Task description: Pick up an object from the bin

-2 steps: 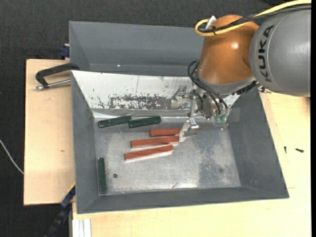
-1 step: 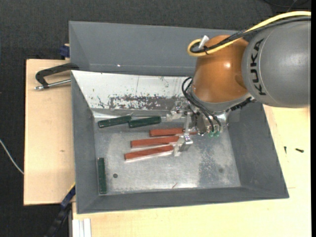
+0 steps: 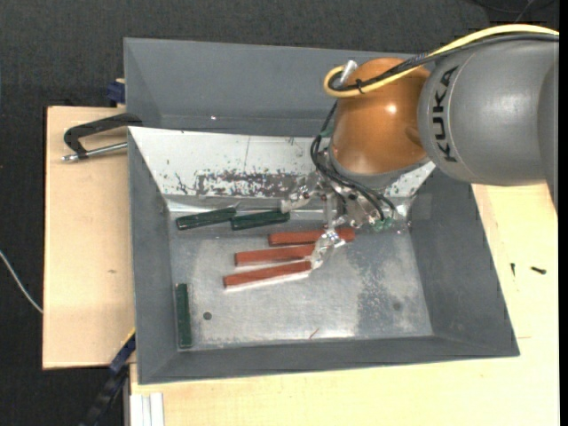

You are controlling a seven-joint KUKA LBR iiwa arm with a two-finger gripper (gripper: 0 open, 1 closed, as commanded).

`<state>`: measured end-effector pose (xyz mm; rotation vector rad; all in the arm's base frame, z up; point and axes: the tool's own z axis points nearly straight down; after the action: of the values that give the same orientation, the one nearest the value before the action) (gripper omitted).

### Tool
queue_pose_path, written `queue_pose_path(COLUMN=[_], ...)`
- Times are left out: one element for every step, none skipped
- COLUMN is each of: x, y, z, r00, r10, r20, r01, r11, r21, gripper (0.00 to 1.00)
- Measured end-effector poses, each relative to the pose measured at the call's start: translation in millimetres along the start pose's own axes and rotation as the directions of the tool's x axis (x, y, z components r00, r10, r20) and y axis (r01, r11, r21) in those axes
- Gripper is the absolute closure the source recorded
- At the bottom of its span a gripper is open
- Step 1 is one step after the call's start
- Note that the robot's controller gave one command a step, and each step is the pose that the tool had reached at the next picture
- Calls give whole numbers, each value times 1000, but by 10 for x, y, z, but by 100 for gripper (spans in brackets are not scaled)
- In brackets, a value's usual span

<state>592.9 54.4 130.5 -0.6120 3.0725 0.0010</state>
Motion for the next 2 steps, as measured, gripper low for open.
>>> queue_pose_path(x=[75,-43], y=[140,222], z=[425,532], r00=[986,996], r10=[167,-88], r20=[-6,-12], r01=[-167,87], r11=[986,996], r21=[-1,-8], gripper=[0,100])
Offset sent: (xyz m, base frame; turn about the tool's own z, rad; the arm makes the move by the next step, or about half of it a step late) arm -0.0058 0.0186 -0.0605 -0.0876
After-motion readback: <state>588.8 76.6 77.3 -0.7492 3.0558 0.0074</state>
